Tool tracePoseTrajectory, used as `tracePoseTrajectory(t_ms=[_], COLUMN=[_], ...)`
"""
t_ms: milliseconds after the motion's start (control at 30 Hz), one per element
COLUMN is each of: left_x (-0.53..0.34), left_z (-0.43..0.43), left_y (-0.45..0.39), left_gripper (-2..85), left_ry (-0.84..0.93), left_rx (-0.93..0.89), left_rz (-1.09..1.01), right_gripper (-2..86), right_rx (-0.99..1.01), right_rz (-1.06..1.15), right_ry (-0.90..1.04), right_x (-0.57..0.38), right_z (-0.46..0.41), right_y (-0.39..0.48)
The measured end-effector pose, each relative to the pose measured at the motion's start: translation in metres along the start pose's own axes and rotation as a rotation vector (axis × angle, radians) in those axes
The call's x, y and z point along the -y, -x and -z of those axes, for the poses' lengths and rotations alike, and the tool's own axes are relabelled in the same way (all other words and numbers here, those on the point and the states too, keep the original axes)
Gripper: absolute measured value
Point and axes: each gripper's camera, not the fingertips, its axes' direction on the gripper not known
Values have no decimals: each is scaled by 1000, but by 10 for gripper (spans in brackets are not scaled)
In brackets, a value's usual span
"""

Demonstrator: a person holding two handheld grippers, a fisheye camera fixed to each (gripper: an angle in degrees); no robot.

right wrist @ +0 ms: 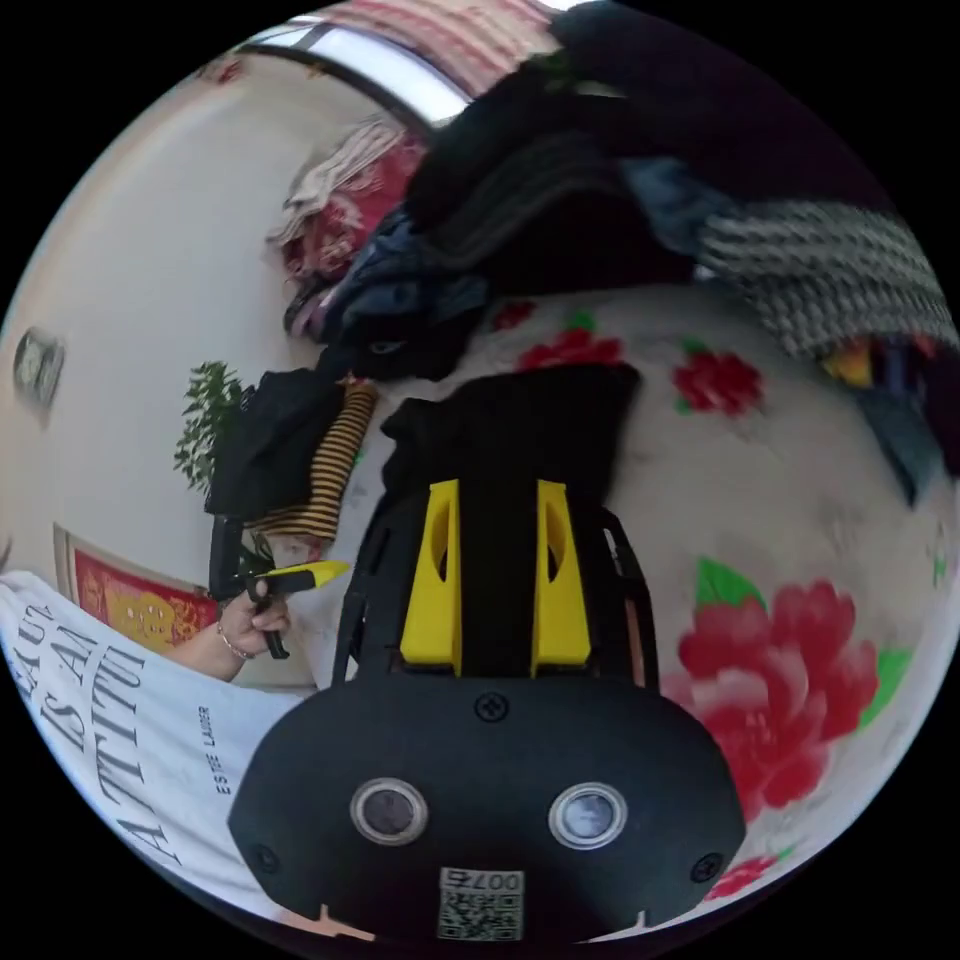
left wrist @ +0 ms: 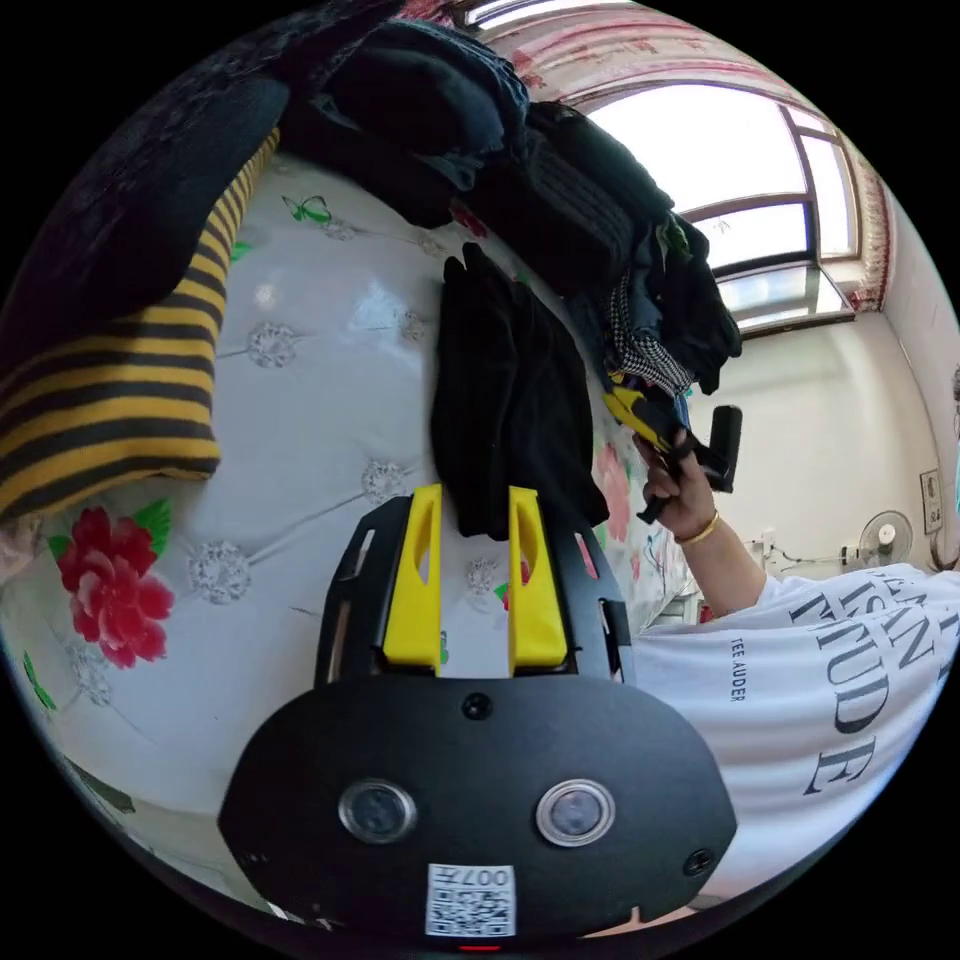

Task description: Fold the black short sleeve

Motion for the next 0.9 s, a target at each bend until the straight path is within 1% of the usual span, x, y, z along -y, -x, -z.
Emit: tracePoseTrajectory(t_ms=[67, 133, 167, 300, 333, 367, 467, 533, 600, 667, 700, 767, 800, 867, 900], left_x=[11, 23, 31, 53, 59, 65, 76, 82, 86, 90, 91, 95, 95, 94, 94], left_z=[-11, -31, -47, -72, -80, -87, -109, -132, -169, -231, -248, -313, -327, -359, -361], left_y=[-5, -8, -9, -29, -38, -47, -73, -95, -127, -185, -201, -271, -288, -346, -357], left_gripper=[106, 110, 109, 98, 93, 90, 86, 84, 83, 82, 82, 84, 85, 86, 86], left_ry=[33, 82, 130, 146, 164, 184, 229, 284, 350, 447, 470, 554, 571, 596, 595], left_rx=[28, 29, 42, 59, 81, 110, 154, 110, 73, 30, 14, -33, -35, -22, -31], left_rz=[-43, -61, -52, -84, -100, -119, -153, -179, -242, -366, -397, -544, -584, -701, -719], right_gripper=[75, 72, 67, 35, 22, 15, 5, 2, 1, 0, 0, 1, 1, 1, 1], right_rx=[-9, 71, 111, 144, 126, 162, 196, 185, 127, 19, -10, -154, -188, -375, -442], right_rz=[-154, -240, -250, -208, -227, -233, -221, -234, -264, -344, -375, -522, -571, -758, -793], right_ry=[-6, 8, 23, 119, 137, 145, 107, 73, 37, -40, -65, -193, -226, -374, -390], right_x=[-34, -49, -52, -44, -40, -37, -40, -50, -67, -101, -112, -155, -165, -202, -208], right_z=[25, 30, 26, 2, 2, 6, 35, 64, 99, 155, 169, 231, 247, 304, 315], right_y=[-46, -70, -77, -82, -88, -97, -120, -136, -153, -180, -188, -220, -229, -256, -260])
